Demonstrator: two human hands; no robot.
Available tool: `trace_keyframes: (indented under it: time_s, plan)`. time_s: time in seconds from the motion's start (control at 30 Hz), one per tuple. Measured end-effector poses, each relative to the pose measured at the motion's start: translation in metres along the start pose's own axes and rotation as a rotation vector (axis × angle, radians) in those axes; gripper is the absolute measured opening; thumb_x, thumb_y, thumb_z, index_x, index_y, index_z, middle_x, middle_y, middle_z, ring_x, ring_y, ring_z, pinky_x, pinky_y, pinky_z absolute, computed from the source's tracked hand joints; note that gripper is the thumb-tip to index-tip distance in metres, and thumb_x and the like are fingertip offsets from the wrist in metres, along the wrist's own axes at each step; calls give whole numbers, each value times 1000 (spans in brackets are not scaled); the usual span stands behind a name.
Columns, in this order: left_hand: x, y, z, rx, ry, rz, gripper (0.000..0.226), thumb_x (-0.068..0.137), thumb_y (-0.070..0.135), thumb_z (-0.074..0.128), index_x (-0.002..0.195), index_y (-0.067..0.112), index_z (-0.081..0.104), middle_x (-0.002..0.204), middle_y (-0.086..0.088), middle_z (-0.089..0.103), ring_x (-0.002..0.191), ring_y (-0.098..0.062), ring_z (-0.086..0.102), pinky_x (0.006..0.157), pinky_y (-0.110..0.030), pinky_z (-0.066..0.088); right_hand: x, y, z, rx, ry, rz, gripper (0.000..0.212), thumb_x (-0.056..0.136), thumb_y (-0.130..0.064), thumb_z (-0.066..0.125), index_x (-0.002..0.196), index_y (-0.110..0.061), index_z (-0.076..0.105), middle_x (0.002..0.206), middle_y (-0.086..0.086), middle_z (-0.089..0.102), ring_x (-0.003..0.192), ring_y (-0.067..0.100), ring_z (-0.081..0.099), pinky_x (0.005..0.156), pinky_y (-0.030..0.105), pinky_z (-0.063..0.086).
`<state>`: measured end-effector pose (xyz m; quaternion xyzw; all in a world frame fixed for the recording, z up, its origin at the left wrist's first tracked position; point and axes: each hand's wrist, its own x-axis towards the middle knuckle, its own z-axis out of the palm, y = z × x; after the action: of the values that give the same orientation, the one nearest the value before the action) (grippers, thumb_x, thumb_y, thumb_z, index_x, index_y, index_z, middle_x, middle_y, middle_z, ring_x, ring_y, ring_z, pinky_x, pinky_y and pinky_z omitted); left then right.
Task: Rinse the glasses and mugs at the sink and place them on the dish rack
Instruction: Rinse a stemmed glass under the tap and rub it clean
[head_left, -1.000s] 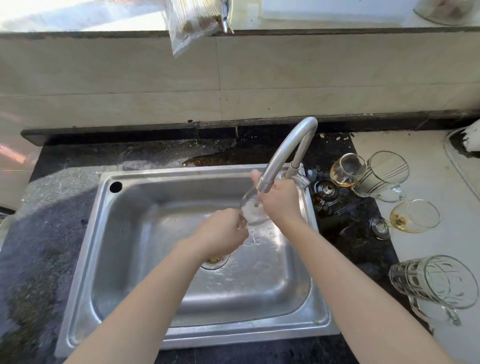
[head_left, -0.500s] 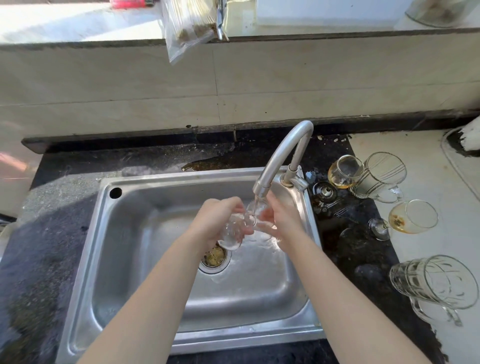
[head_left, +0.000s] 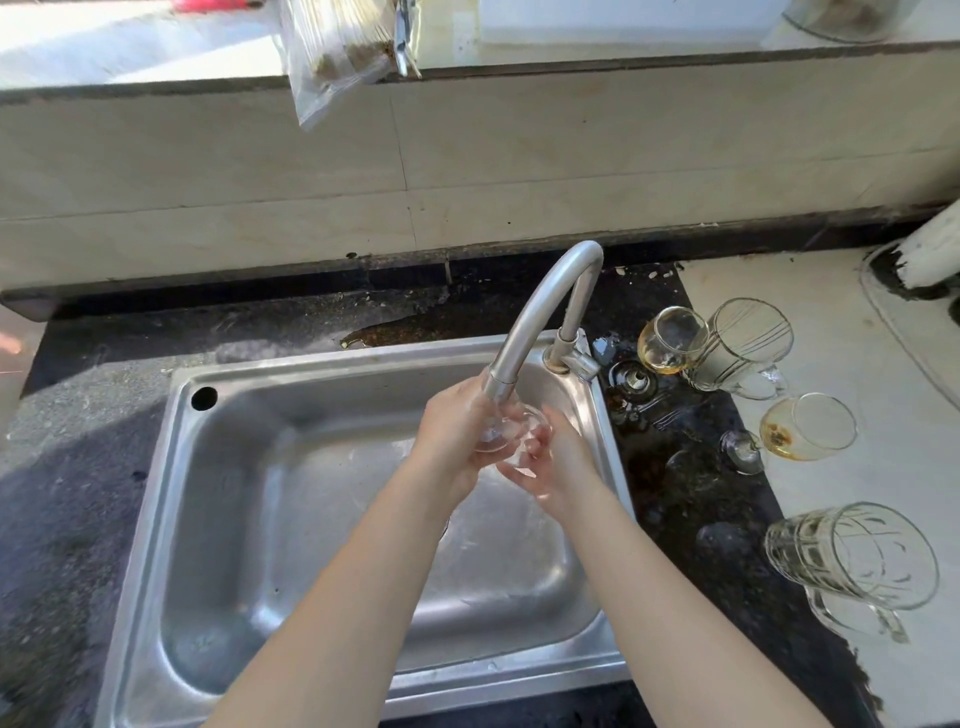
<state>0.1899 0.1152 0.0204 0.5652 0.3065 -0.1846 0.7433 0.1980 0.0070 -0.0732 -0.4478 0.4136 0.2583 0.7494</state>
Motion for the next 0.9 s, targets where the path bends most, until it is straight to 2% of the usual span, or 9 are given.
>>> trace_keyframes:
  time_s: [0.13,0.27,0.33,0.4,0.47,0.57,0.7,0.8,0.9]
  plan:
    - [-6,13,-25,79,-42,-7,6,86,8,57,84,9,62,74,-5,60,50,-12,61,49,-20,44,-11,-8,7,-18,-56,-112,26,92,-34,60,72,-19,55,57,-4,37,54,11,38,84,46,57]
    - [-10,15,-63,451,-166,-165,28,81,2,65,108,9,60,105,-9,65,64,-16,68,54,-25,49,-23,-9,16,-156,-115,-308,24,97,-31,53,78,-20,63,52,-8,35,46,4,39,85,43,54]
    - [-11,10,-73,660,-306,-221,20,87,10,66,106,5,64,94,-10,72,67,-16,66,64,-28,52,-29,-7,21,-287,-133,-406,27,100,-35,46,89,-21,66,46,-14,40,51,2,43,82,39,54]
    - [-10,3,-77,679,-389,-227,17,93,17,61,96,2,68,79,-9,71,68,-17,62,67,-28,49,-30,-8,23,-448,-135,-495,34,102,-36,41,83,-19,63,52,-16,47,58,2,44,77,35,53]
    - [-6,-6,-79,798,-369,-163,20,94,21,58,79,12,67,72,-3,71,69,-15,57,67,-27,43,-29,-13,18,-702,-85,-595,37,101,-33,42,73,-12,57,67,-3,50,67,11,46,71,33,44]
    - [-3,-20,-82,1014,-280,-70,25,94,23,57,71,17,64,69,6,73,67,-11,54,65,-26,39,-31,-25,5,-1128,38,-759,24,95,-24,51,87,-4,60,82,4,57,76,17,51,67,32,39]
    - [-3,-29,-84,915,-280,-55,18,94,18,58,77,13,63,68,7,72,70,-8,59,71,-24,43,-38,-49,-10,-1323,285,-1015,10,92,-17,52,100,-11,54,96,1,51,78,22,52,64,32,36]
    - [-4,-33,-84,821,-272,-42,16,93,17,61,78,12,64,70,6,71,69,-7,60,70,-22,45,-23,-62,-14,-1649,383,-929,33,96,-20,49,127,-9,45,122,9,46,98,28,56,70,35,41]
    - [-3,-36,-83,814,-253,-33,14,93,17,61,84,8,67,71,6,69,73,-10,58,71,-23,42,-10,-68,-14,-1884,390,-839,38,98,-14,44,135,-6,40,131,13,47,116,29,49,87,37,44]
